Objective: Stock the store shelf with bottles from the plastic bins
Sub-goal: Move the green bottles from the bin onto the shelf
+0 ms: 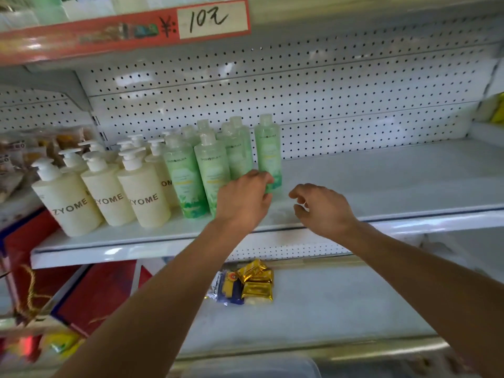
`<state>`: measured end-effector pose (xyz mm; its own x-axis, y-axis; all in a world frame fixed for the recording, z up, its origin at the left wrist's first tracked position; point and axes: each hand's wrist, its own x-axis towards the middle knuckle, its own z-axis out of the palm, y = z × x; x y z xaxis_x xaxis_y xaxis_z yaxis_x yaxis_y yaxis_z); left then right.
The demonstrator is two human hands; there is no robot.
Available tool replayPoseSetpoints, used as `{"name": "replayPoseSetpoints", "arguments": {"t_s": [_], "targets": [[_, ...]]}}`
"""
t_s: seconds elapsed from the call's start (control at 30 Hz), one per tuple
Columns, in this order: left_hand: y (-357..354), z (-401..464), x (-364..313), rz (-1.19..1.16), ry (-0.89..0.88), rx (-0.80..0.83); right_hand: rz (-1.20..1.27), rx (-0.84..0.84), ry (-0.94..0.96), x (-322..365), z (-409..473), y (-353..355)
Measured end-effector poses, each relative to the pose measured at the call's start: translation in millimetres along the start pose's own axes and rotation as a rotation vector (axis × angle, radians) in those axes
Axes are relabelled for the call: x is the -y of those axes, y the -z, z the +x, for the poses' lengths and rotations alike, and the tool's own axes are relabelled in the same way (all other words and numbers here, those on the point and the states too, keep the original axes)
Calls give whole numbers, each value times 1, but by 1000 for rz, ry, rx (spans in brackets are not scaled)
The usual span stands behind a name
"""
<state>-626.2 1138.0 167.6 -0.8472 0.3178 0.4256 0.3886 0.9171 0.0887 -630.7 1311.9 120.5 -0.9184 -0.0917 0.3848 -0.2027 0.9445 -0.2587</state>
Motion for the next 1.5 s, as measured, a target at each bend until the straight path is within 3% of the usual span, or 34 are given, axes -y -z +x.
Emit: {"name": "replayPoseSetpoints", "arguments": {"t_s": [0.27,0.47,0.73,1.1,1.5], "targets": [[-35,-110,0,-158,138,45,20,-18,126,17,-87,-11],[-84,-192,26,-276,275,237,142,187,124,34,-159,-73],[-177,-280,92,-501,570,500,267,577,-126,61,-229,-202],[-329,-374,165,-553,814,839,377,889,-444,91,-301,-388],[-454,-397,171,-580,1023,1146,489,982,-755,96,-313,-513]]}}
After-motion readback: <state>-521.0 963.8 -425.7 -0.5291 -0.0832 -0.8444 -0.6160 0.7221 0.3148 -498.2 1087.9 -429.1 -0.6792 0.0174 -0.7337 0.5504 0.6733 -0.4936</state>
